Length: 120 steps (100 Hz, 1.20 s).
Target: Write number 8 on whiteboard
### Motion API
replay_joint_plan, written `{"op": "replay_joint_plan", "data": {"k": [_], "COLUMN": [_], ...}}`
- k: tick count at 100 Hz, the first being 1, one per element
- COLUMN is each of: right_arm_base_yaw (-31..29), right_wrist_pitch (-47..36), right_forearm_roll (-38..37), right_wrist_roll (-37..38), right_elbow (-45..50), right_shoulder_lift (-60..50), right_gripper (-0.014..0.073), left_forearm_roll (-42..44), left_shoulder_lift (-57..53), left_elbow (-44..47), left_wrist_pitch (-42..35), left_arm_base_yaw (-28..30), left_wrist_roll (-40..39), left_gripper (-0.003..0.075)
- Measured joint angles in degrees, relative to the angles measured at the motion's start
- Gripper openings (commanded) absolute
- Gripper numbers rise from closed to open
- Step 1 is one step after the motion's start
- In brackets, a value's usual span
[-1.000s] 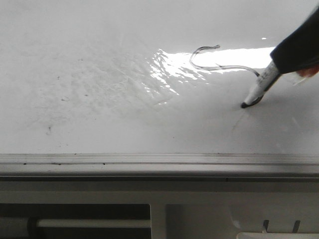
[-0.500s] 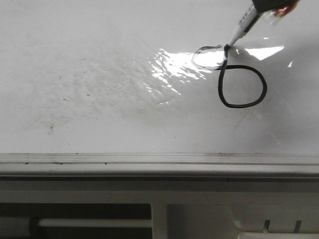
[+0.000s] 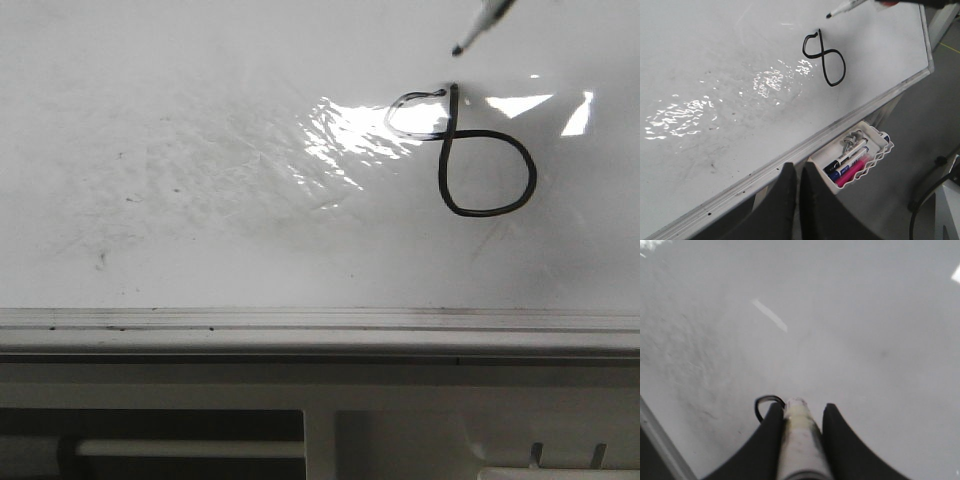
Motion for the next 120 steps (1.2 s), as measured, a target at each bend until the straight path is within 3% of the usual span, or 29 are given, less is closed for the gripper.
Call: {"op": "replay_joint_plan", "data": {"k": [7, 19, 25, 41, 69, 97, 120], "right_arm_base_yaw": [2.3, 6.1, 7.6, 12.3, 20.2, 21.4, 21.9], "right_wrist_pitch": [3.3, 10.6, 14.4, 19.4, 17.3, 13.3, 13.3], "right_forearm_roll": [0.0, 0.0, 0.0, 1.0, 1.9, 2.3, 3.9], "right_wrist_roll": [-0.1, -0.2, -1.0, -5.4, -8.2, -8.2, -8.2], "right_elbow": [-2.2, -4.0, -4.0, -4.0, -4.0, -4.0, -4.0], "right_shoulder_lift": [-2.0, -3.5, -3.3, -0.8, 5.5, 7.3, 7.3], "right_gripper": [-0.0045, -0.0046, -0.0046, -0.0046, -0.0046, -0.0048, -0.0071], "left_forearm_roll": [0.0, -2.1, -4.2, -10.9, -15.4, -15.4, -16.5], "left_shoulder_lift": [0.0, 0.0, 0.1, 2.2, 13.5, 26.8, 32.7], "left_elbow": [0.0, 0.0, 0.0, 0.0, -3.3, -11.0, -14.8], "left_wrist_pitch": [0.9, 2.8, 3.4, 5.7, 13.1, 12.9, 12.4], "left_arm_base_yaw": [0.0, 0.0, 0.0, 0.0, -2.4, -10.5, -11.4], "left_wrist_roll": [2.1, 9.7, 14.8, 26.1, 38.2, 42.9, 43.2], "left_gripper": [0.0084, 0.0314, 0.0374, 0.0376, 0.0376, 0.0375, 0.0375]}}
